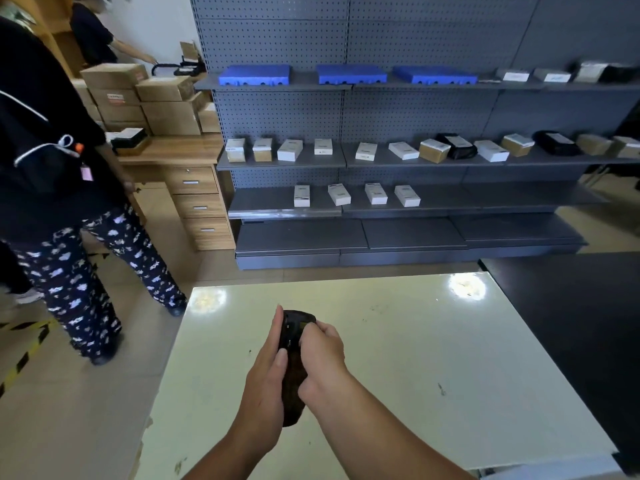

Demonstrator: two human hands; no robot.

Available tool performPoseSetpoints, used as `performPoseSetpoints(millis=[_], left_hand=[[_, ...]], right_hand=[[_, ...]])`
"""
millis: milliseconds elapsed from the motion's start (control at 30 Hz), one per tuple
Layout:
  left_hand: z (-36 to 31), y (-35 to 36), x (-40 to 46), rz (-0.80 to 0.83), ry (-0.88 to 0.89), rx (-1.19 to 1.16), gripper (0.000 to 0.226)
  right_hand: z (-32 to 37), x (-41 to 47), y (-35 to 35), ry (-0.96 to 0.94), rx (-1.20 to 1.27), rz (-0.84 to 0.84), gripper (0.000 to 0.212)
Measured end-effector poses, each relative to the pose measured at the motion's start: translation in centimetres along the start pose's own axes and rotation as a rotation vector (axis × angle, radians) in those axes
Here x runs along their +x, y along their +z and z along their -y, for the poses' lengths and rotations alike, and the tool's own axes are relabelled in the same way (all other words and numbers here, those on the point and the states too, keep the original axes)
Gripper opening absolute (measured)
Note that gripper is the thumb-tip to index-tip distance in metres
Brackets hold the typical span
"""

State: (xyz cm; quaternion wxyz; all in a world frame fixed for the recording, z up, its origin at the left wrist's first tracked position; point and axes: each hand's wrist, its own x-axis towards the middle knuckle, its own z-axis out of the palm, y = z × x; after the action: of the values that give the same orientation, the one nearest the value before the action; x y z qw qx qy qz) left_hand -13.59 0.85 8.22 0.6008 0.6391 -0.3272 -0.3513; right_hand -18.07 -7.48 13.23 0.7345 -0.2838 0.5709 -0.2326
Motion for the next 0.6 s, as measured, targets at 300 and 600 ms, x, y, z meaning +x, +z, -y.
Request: performPoseSetpoints(millis=[300, 600], left_hand=[[-0.5, 0.7, 0.9, -0.222, -0.391, -0.421, 0.077], [-0.3, 0.5, 1.9, -0.309, -0.280, -0.672, 0.067]], right_hand=[[-2.1, -0.1, -1.4, -0.454, -0.236, -0.016, 0.022], [-5.2, 0.0, -2.8, -1.028, -0.818, 0.020, 0.048]])
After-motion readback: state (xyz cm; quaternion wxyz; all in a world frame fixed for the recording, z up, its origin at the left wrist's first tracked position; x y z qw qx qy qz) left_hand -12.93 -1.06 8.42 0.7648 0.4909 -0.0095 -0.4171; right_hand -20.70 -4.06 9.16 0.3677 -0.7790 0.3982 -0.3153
